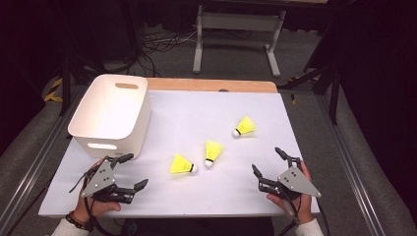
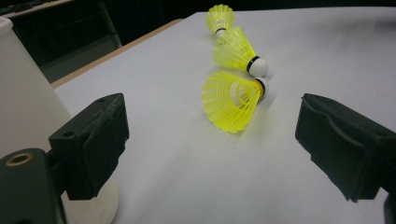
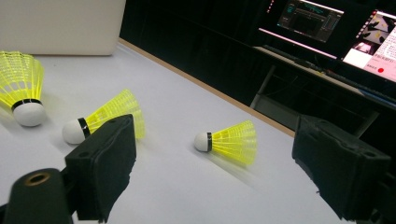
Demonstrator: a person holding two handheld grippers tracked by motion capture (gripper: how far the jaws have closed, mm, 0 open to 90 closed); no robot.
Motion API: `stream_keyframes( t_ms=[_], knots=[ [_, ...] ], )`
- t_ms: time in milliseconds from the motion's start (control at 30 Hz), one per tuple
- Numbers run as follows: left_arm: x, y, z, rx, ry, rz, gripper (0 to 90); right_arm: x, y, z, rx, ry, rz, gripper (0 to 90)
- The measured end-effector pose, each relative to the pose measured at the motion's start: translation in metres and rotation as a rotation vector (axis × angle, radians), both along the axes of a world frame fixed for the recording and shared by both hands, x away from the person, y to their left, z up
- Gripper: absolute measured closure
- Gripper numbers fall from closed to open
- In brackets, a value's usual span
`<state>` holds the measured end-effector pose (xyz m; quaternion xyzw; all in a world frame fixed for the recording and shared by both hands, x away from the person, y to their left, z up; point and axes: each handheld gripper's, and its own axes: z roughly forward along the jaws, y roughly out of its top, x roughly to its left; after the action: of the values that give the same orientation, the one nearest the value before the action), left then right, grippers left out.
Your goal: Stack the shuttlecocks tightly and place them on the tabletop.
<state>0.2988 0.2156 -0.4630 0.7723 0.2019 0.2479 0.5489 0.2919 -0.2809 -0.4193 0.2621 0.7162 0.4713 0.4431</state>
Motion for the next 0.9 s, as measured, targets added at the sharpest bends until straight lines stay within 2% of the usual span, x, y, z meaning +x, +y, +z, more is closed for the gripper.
stream_keyframes(
  t_ms=[100, 200, 333, 400, 533, 633, 733, 800, 900],
  knots=[
    [-0.001, -0.001, 0.0, 0.014, -0.008, 0.006, 10.1, 0.003, 0.001, -0.002, 0.002, 0.015, 0.008, 14.0],
    [-0.002, 0.0, -0.001, 0.012, 0.002, 0.013, 10.1, 0.004, 0.004, -0.003, -0.006, 0.019, 0.014, 13.5],
    [-0.002, 0.003, 0.0, -0.015, -0.003, 0.014, 10.5, 0.006, 0.011, -0.008, -0.049, 0.032, 0.021, 13.2],
    [-0.001, 0.003, 0.0, -0.01, -0.008, 0.017, 10.4, 0.006, 0.012, -0.01, -0.061, 0.037, 0.028, 13.1],
    [0.002, 0.005, -0.002, -0.01, 0.012, 0.014, 11.3, 0.007, 0.013, -0.011, -0.068, 0.04, 0.032, 13.1],
    [0.002, 0.004, -0.003, -0.001, 0.017, 0.007, 13.3, 0.007, 0.014, -0.012, -0.084, 0.044, 0.024, 13.2],
    [0.002, 0.002, -0.003, 0.027, 0.015, -0.001, 18.8, 0.008, 0.015, -0.013, -0.104, 0.04, 0.001, 13.2],
    [0.003, 0.001, -0.004, 0.021, 0.027, -0.013, 20.9, 0.009, 0.015, -0.014, -0.109, 0.039, -0.012, 13.3],
    [0.006, -0.007, -0.006, 0.051, 0.054, -0.022, 23.2, 0.013, 0.015, -0.014, -0.097, 0.051, -0.02, 13.7]
  ],
)
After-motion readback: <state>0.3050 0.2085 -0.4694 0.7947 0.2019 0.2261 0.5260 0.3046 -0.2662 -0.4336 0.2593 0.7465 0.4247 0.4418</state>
